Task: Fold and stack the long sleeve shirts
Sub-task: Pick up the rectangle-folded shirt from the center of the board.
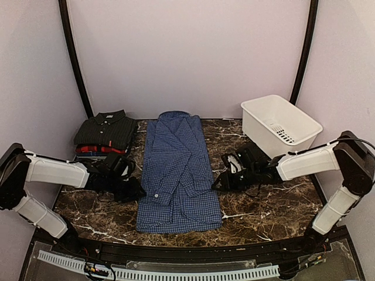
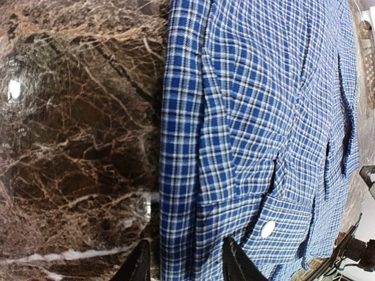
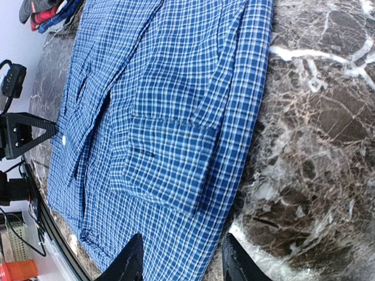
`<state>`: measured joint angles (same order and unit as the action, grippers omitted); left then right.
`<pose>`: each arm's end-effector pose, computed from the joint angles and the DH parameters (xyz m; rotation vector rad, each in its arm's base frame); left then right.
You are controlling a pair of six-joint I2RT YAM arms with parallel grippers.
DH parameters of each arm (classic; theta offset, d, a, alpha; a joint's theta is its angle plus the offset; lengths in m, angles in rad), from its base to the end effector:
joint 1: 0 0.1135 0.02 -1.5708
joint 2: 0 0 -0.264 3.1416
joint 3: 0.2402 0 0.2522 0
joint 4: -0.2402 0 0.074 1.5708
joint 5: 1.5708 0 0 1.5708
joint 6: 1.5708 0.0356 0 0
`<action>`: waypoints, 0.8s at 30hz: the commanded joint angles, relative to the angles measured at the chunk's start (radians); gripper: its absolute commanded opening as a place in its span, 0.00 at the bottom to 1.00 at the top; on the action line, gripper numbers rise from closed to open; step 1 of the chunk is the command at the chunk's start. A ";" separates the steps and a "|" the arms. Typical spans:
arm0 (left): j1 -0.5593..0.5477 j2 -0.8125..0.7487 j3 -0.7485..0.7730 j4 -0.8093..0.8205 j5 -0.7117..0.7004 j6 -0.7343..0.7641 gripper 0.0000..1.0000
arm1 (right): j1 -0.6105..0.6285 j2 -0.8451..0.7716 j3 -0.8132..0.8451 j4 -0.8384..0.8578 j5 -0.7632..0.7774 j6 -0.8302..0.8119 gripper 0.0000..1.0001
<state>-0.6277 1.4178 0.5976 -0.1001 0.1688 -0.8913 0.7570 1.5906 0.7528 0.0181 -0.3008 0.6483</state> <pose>0.2043 -0.1556 0.1494 -0.2758 2.6609 -0.7850 0.2162 0.2188 0.1566 -0.2952 2.5775 0.9593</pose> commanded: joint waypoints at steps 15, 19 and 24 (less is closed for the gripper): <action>-0.004 0.052 -0.027 0.048 0.083 -0.027 0.30 | -0.053 0.147 0.006 0.183 -0.144 0.057 0.41; -0.004 0.069 -0.043 0.095 0.132 -0.051 0.26 | -0.052 0.162 0.019 0.191 -0.145 0.061 0.40; -0.006 0.087 -0.048 0.135 0.162 -0.065 0.19 | -0.052 0.184 0.039 0.210 -0.151 0.073 0.37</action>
<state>-0.6277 1.4818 0.5800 0.0189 0.2794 -0.9363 0.7059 1.7508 0.7616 0.1837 -0.4377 0.7048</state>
